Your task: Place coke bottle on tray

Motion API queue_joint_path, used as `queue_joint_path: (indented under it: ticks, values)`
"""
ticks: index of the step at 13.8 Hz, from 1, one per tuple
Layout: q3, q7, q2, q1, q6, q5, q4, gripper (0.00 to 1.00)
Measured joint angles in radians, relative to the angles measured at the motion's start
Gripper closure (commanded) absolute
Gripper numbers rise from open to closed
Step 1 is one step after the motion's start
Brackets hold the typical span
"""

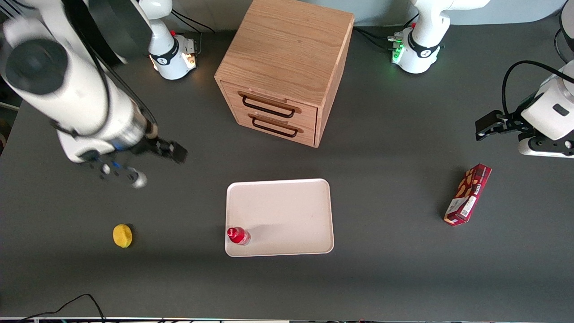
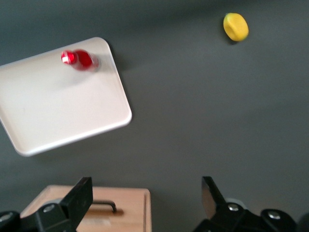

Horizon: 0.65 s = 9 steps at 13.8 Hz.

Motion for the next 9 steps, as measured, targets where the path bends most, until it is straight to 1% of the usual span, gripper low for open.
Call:
queue_joint_path:
  ticks: [1, 2, 3, 4, 6, 8, 9]
  values:
    - [-0.095, -0.077, -0.102, -0.005, -0.004, 0.090, -0.079, 0.00]
    - [-0.177, -0.153, -0.185, -0.010, -0.001, 0.152, -0.159, 0.00]
    - [-0.246, -0.234, -0.271, -0.019, 0.017, 0.192, -0.256, 0.00]
    - [-0.295, -0.295, -0.356, -0.028, 0.054, 0.213, -0.369, 0.00]
    - [-0.360, -0.354, -0.513, -0.032, 0.168, 0.244, -0.607, 0.00]
    - [-0.386, -0.384, -0.626, -0.032, 0.253, 0.261, -0.792, 0.00]
    - [-0.390, -0.385, -0.655, -0.031, 0.272, 0.263, -0.835, 0.00]
